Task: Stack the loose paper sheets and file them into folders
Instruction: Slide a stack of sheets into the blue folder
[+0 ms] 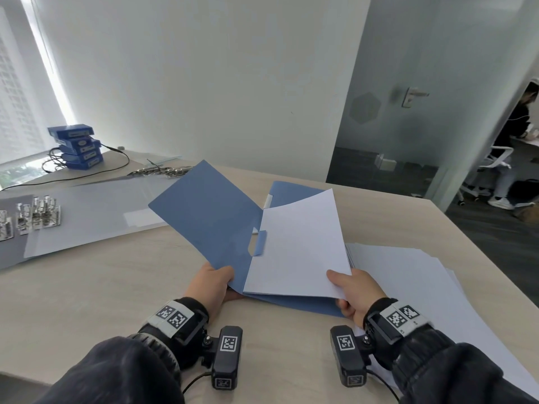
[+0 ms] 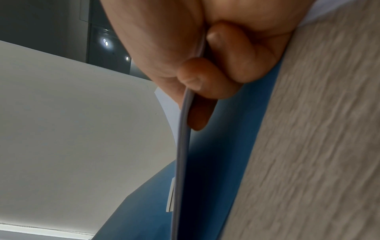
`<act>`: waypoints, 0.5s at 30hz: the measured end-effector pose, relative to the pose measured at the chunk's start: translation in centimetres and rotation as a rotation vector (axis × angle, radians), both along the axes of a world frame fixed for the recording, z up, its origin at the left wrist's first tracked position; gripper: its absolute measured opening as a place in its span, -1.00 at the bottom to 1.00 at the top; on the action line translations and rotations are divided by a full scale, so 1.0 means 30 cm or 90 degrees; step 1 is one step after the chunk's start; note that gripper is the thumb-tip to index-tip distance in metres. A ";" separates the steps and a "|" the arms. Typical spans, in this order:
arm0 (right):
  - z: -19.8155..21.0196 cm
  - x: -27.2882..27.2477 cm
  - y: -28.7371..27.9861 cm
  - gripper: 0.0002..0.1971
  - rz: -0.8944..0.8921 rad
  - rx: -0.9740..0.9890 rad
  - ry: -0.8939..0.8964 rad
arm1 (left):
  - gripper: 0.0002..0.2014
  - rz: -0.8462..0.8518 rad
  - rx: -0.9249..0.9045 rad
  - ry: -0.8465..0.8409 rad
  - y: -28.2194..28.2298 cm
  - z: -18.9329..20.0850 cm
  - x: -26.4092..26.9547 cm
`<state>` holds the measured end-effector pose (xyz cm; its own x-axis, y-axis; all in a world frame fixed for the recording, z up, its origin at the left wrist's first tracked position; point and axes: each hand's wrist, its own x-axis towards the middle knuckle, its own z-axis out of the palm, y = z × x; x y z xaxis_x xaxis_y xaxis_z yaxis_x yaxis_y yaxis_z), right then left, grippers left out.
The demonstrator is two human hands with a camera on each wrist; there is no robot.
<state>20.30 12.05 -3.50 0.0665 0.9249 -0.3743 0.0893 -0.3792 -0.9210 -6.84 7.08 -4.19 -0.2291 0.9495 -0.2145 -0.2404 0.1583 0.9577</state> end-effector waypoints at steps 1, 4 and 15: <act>-0.001 0.000 0.001 -0.88 -0.001 -0.001 -0.001 | -0.56 -0.002 0.000 -0.001 -0.001 0.002 0.001; -0.001 0.000 0.004 -0.88 0.001 -0.004 -0.004 | -0.58 -0.008 -0.002 -0.005 -0.003 0.006 0.004; 0.002 0.000 0.000 -0.85 0.028 0.001 -0.027 | -0.47 -0.095 -0.022 -0.051 -0.005 0.046 0.005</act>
<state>20.30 12.06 -3.44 0.0413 0.9276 -0.3712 0.1447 -0.3732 -0.9164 -6.70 6.92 -2.82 -0.0668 0.9636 -0.2589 -0.2879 0.2298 0.9297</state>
